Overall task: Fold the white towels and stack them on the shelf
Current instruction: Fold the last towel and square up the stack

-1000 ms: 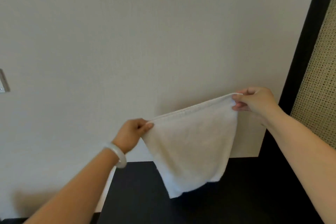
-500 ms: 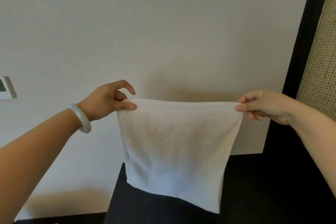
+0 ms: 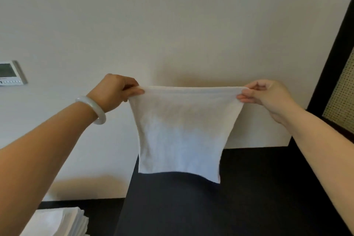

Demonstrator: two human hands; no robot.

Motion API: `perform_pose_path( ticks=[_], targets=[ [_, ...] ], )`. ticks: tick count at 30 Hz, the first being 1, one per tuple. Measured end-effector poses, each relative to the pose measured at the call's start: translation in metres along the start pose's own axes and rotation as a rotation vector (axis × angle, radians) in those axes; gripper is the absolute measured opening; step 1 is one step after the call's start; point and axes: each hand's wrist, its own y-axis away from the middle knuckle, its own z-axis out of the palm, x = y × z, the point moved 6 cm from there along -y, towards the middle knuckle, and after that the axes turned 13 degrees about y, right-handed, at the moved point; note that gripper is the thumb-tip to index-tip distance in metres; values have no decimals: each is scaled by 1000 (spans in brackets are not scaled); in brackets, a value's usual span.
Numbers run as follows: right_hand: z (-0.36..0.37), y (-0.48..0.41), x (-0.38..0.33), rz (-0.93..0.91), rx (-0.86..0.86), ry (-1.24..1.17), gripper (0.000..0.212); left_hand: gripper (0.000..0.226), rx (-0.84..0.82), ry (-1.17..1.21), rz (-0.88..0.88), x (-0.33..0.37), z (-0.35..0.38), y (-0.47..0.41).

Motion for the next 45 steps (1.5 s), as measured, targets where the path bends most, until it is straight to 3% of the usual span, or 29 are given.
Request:
perform_pose_path(
  ticks=[5, 7, 13, 16, 18, 21, 24, 25, 29, 33, 37, 39, 41, 43, 45],
  targets=[
    [-6, 72, 12, -105, 34, 177, 7, 9, -79, -15, 186, 11, 10, 71],
    [2, 110, 45, -55, -38, 299, 15, 18, -165, -10, 218, 4, 40, 111],
    [42, 209, 201, 241, -437, 695, 24, 23, -616, -78, 34, -37, 192, 242],
    [51, 230, 235, 237, -518, 856, 31, 30, -778, -135, -24, -48, 235, 275],
    [56, 226, 240, 227, -545, 986, 36, 42, -749, -96, -80, -50, 238, 273],
    [78, 209, 230, 405, -511, 1199, 41, 69, -573, -44, -150, -56, 237, 253],
    [124, 205, 203, 253, -252, 1043, 40, 66, -626, -167, -146, -60, 267, 246],
    [141, 211, 200, 171, -236, 1015, 38, 64, -679, -227, -142, -62, 280, 250],
    [176, 246, 231, 86, -392, 1199, 60, 63, -711, -224, -232, -66, 299, 270],
    [141, 233, 266, -71, -567, 1173, 55, 70, -714, -199, -302, -28, 306, 299],
    [91, 178, 286, -16, -772, 1335, 53, 69, -819, -78, -238, 36, 318, 308],
    [90, 161, 269, 10, -664, 1415, 60, 64, -791, 86, -233, 56, 318, 295],
    [108, 171, 236, 23, -444, 1220, 59, 54, -684, 232, -293, 55, 315, 279],
    [138, 210, 213, 49, -377, 1052, 57, 44, -568, 204, -311, 39, 310, 266],
    [166, 257, 208, 90, -393, 1083, 62, 46, -524, 88, -309, 15, 307, 262]
  ],
)
